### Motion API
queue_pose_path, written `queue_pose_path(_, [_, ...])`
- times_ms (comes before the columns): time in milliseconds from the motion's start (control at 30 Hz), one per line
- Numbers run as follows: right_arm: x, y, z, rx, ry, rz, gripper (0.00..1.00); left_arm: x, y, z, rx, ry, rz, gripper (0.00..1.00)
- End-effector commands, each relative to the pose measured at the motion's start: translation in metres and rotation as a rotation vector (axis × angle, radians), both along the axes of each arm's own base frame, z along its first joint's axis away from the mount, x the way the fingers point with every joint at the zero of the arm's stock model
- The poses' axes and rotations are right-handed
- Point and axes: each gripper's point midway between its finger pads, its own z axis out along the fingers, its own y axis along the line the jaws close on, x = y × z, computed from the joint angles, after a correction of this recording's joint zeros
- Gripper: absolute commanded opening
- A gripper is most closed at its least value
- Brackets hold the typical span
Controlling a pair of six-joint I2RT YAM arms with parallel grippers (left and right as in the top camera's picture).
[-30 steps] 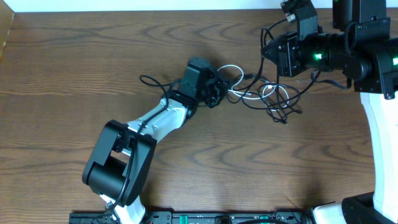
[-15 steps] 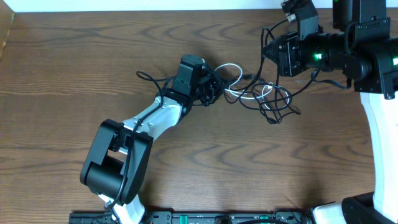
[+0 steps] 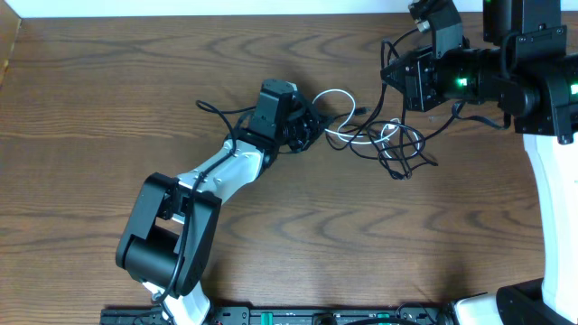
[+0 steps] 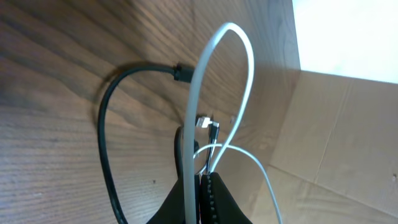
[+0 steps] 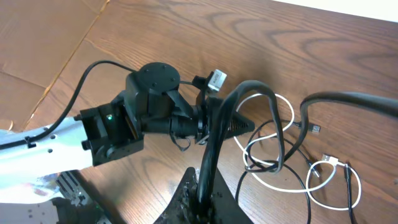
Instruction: Untangle cables
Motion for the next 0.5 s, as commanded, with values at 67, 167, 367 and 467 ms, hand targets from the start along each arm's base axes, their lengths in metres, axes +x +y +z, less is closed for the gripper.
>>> queue_pose_path(67, [0.007,-0.027,-0.01,-0.117,0.013,-0.16,0.01,0.015,0.03,0.023,-0.006,-0.06,0.034,0.08])
queue_pose_path(167, [0.012,-0.046,-0.015,-0.164,0.02,-0.235,0.01,0.019,0.066,0.035,0.017,-0.059,0.08,0.07])
queue_pose_path(367, [0.022,-0.086,-0.017,-0.169,0.042,-0.345,0.01,0.021,0.169,0.078,0.114,-0.128,0.238,0.07])
queue_pose_path(467, [0.024,-0.109,-0.02,-0.171,0.06,-0.407,0.01,0.017,0.226,0.102,0.127,-0.154,0.367,0.07])
